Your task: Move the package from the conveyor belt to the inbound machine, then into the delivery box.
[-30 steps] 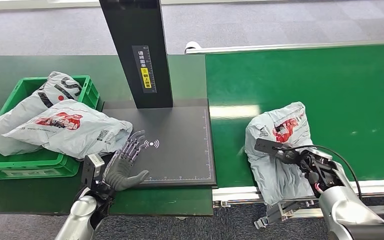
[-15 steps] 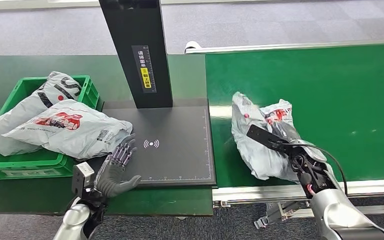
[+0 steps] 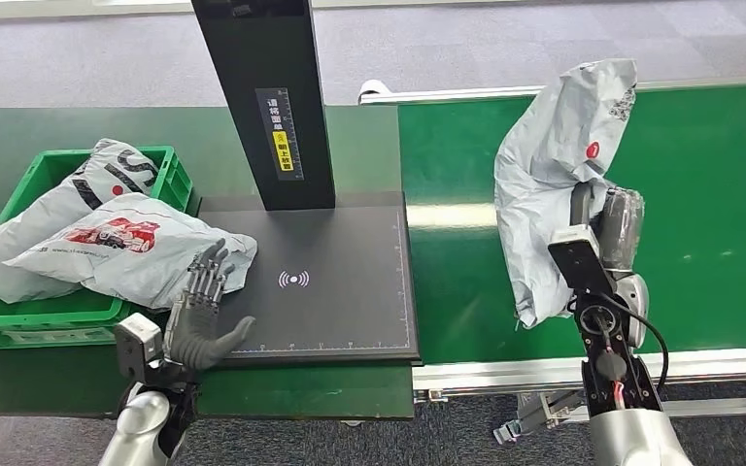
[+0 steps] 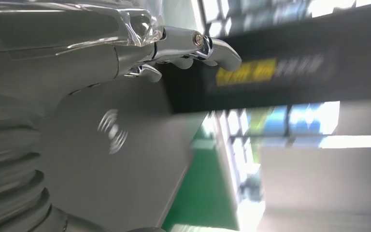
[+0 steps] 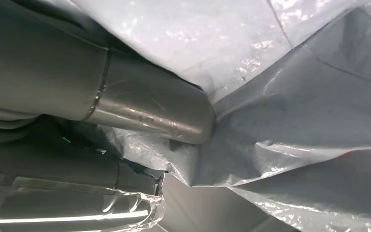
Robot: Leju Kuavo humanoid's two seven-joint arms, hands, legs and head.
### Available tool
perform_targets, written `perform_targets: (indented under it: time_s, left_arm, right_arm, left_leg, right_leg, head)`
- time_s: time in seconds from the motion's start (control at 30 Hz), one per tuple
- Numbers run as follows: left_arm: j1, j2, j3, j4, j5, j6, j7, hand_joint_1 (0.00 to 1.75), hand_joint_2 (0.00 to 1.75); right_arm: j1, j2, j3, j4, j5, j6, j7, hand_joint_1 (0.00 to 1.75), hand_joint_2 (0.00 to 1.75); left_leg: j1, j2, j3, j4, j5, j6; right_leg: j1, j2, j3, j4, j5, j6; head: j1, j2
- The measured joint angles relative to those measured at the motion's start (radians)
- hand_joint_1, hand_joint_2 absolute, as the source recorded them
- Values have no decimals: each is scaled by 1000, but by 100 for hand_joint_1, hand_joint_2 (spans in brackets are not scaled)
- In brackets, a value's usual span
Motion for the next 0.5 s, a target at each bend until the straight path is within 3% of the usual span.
perform_targets:
  time_s: [0.27,0.5]
  left_arm:
    - [7,-42,49,-112,88,192,-50,0,175]
    - [14,-65,68,-172,117,228,-51,0,175]
  right_arm:
    - [42,27,79,-97,158,-59,-24,175,0]
    - [39,41,186,-97,215,-63,-21,175,0]
  left_leg:
    - [0,0,0,0,0,0]
    - [0,0,0,0,0,0]
  right_leg:
    - [0,0,0,0,0,0]
    - [0,0,0,0,0,0]
  head:
    - [0,0]
    - [0,0]
